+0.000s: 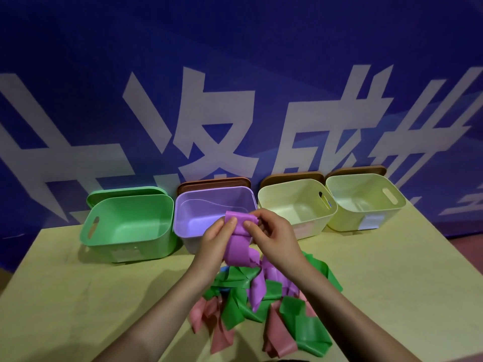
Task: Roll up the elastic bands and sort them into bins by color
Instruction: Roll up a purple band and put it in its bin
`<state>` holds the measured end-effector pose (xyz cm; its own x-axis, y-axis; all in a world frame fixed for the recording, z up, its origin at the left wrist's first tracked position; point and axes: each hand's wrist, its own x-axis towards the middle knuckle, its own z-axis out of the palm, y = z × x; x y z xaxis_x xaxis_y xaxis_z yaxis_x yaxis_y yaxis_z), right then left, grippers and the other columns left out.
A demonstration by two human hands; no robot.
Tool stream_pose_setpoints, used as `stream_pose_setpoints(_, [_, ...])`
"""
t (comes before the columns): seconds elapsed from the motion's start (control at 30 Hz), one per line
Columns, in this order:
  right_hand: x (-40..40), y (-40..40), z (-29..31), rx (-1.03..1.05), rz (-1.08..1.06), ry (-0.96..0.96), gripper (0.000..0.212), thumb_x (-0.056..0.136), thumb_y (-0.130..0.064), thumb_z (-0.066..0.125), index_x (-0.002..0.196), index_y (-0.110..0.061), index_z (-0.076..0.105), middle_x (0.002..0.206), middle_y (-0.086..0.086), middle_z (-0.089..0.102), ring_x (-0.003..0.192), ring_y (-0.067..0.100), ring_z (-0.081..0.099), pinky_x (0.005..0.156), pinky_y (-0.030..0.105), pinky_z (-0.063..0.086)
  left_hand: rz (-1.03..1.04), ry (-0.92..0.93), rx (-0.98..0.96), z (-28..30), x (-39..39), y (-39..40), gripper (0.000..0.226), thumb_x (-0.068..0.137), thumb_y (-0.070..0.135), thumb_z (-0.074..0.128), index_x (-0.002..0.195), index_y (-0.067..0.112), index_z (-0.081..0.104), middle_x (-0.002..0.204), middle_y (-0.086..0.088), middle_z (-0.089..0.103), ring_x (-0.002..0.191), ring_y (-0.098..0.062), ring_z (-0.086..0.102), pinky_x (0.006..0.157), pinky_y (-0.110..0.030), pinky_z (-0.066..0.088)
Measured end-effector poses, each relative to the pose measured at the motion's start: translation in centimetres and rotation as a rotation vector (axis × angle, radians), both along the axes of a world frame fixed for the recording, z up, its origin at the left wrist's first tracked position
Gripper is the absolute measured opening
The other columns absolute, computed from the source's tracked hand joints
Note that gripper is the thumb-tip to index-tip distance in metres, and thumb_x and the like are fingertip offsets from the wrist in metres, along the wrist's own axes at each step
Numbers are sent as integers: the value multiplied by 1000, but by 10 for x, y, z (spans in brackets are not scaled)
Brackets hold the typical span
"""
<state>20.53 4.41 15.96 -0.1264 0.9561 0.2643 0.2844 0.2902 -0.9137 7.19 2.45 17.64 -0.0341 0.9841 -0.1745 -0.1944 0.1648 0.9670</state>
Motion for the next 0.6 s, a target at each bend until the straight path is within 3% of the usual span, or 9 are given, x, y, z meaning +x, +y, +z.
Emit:
stream_pose_setpoints(0.03, [1, 1, -1, 27, -24, -19, 21, 83, -38, 56, 84, -19, 65, 70, 3, 59, 65, 20, 53, 62, 39, 46, 1, -74, -57, 1, 1, 0, 35, 85, 31, 58, 107, 5, 68, 104, -22, 69, 95, -33, 63, 84, -43, 49])
stream_pose_setpoints(0.1, [4, 3, -3, 100, -68, -64, 28, 83, -40, 55, 95, -19, 70, 79, -2, 62, 71, 13, 56, 65, 30, 48, -10, -124, -149, 3, 1, 0, 49, 80, 38, 61, 113, 2, 66, 110, -28, 65, 97, -40, 61, 81, -45, 50])
stream_pose_setpoints(0.23, [11, 5, -1, 268, -54, -201, 32, 88, -33, 54, 109, -16, 71, 81, -11, 53, 73, 0, 50, 69, 13, 39, -29, -141, -207, -6, -1, 3, 34, 93, 34, 54, 110, 8, 66, 98, -19, 69, 78, -23, 65, 64, -32, 52])
stream_pose_setpoints(0.3, [12, 5, -1, 321, -32, -262, 32, 89, -30, 54, 112, -16, 70, 82, -11, 52, 72, 0, 50, 69, 16, 43, -40, -147, -217, -5, 0, 2, 28, 94, 36, 51, 102, 14, 67, 85, -9, 67, 64, -13, 62, 51, -24, 50])
stream_pose_setpoints(0.43, [12, 5, 2, 375, 52, -382, 31, 91, -28, 53, 116, -17, 69, 86, -1, 56, 73, 15, 57, 67, 35, 49, -25, -134, -223, -2, 4, 0, 29, 95, 39, 49, 95, 13, 63, 65, -4, 55, 47, -8, 48, 41, -19, 37])
stream_pose_setpoints(0.6, [23, 2, 1, 266, 180, -336, 39, 94, -31, 47, 126, -17, 64, 100, -5, 54, 87, 7, 54, 81, 28, 48, -79, -226, -172, -5, -1, 0, 23, 99, 21, 45, 91, 2, 56, 48, 0, 39, 36, -6, 29, 37, -16, 23])
